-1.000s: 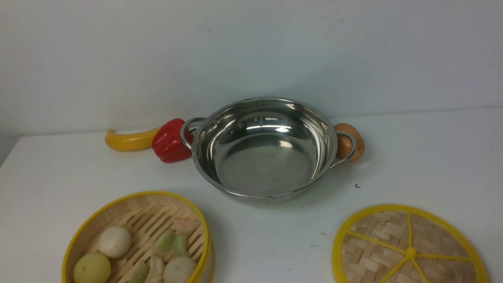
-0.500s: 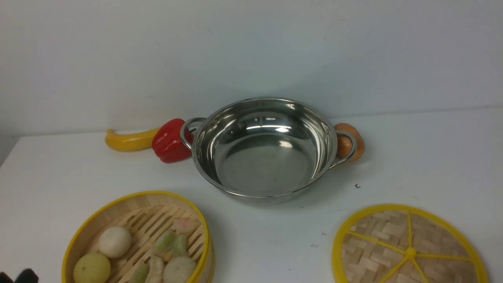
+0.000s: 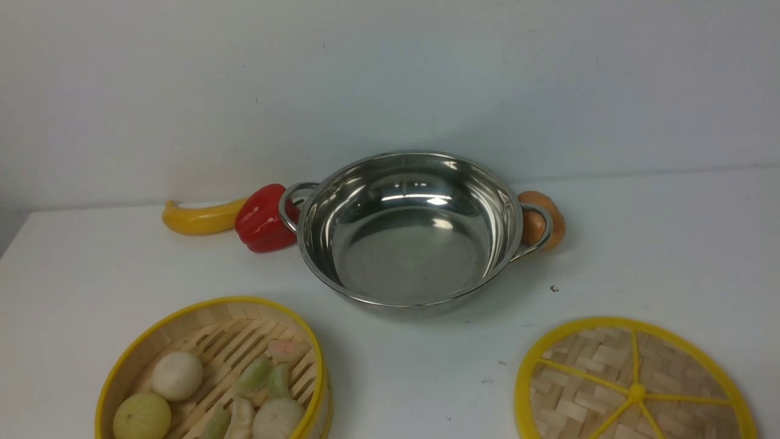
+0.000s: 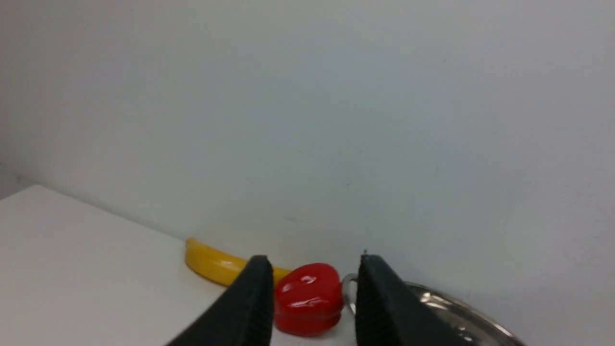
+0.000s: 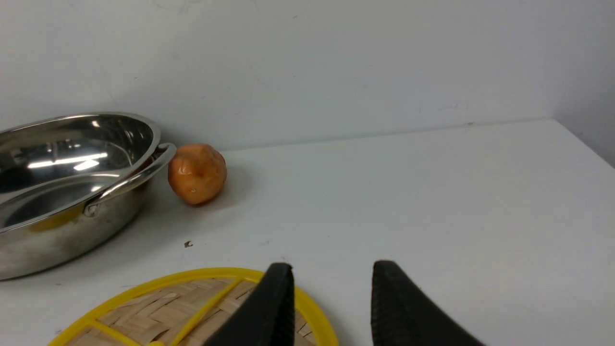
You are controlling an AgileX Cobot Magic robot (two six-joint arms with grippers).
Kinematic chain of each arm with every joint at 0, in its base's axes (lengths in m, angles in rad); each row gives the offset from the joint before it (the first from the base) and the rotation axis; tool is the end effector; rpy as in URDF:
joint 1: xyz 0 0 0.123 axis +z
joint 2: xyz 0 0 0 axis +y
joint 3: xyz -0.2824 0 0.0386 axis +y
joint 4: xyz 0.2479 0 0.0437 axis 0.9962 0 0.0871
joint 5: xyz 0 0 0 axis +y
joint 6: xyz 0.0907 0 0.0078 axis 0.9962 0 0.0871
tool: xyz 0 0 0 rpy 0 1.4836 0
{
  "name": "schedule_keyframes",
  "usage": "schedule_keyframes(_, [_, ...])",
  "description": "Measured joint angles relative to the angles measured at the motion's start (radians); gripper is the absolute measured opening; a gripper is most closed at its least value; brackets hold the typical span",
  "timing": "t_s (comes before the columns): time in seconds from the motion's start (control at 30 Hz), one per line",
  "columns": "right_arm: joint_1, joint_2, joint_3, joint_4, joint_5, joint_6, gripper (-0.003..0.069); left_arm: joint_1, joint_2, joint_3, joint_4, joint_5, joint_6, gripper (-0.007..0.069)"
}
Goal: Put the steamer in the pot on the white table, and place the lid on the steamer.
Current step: 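Grasp the rim of the steamer basket holding the buns with the left gripper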
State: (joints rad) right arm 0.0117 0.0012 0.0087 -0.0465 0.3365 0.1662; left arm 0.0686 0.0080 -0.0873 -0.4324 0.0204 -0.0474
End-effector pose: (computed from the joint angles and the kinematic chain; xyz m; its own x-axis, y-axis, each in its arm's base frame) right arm 0.0539 -0.0008 0.1798 -0.2537 0.1190 -0.9599 0.0343 0.9929 0.1140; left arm 0.0516 0.0027 0.2404 0.1582 -0.4517 -0.8780 0.0146 0.8902 -0.4554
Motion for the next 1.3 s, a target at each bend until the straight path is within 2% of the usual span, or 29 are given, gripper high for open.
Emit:
schedule_keyframes(0.13, [0.000, 0.000, 0.000, 0.000, 0.000, 0.000, 0.0243, 0.000, 0.144, -0.279, 0.013, 0.378, 0.041, 0.0241])
schedule_keyframes(0.23, [0.000, 0.000, 0.000, 0.000, 0.000, 0.000, 0.0243, 0.000, 0.242, -0.412, 0.057, 0.612, 0.096, 0.0241])
schedule_keyframes(0.3, [0.000, 0.000, 0.000, 0.000, 0.000, 0.000, 0.0243, 0.000, 0.385, -0.576, 0.125, 0.839, 0.185, 0.0241])
schedule_keyframes(0.37, [0.000, 0.000, 0.000, 0.000, 0.000, 0.000, 0.0243, 0.000, 0.507, -0.694, 0.179, 0.996, 0.326, 0.0241])
schedule_keyframes(0.43, [0.000, 0.000, 0.000, 0.000, 0.000, 0.000, 0.0243, -0.001, 0.614, -0.776, 0.203, 1.081, 0.432, 0.0241])
schedule_keyframes(0.53, [0.000, 0.000, 0.000, 0.000, 0.000, 0.000, 0.0243, -0.004, 0.754, -0.848, 0.203, 1.098, 0.493, 0.0241])
schedule_keyframes(0.63, [0.000, 0.000, 0.000, 0.000, 0.000, 0.000, 0.0243, -0.004, 0.842, -0.877, 0.209, 1.069, 0.498, 0.0241])
schedule_keyframes(0.7, [0.000, 0.000, 0.000, 0.000, 0.000, 0.000, 0.0243, -0.004, 0.954, -0.909, 0.259, 1.013, 0.474, 0.0241])
schedule_keyframes(0.8, [0.000, 0.000, 0.000, 0.000, 0.000, 0.000, 0.0243, -0.004, 1.147, -0.967, 0.422, 0.975, 0.347, 0.0241])
schedule_keyframes(0.93, [0.000, 0.000, 0.000, 0.000, 0.000, 0.000, 0.0243, 0.022, 1.352, -1.039, 0.574, 0.999, 0.199, 0.0241])
schedule_keyframes(1.03, [0.000, 0.000, 0.000, 0.000, 0.000, 0.000, 0.0243, 0.053, 1.493, -1.094, 0.594, 1.008, 0.179, 0.0241])
schedule_keyframes(1.1, [0.000, 0.000, 0.000, 0.000, 0.000, 0.000, 0.0243, 0.059, 1.554, -1.119, 0.583, 1.008, 0.206, 0.0241])
schedule_keyframes(1.3, [0.000, 0.000, 0.000, 0.000, 0.000, 0.000, 0.0243, 0.062, 1.709, -1.171, 0.464, 0.969, 0.542, 0.0241])
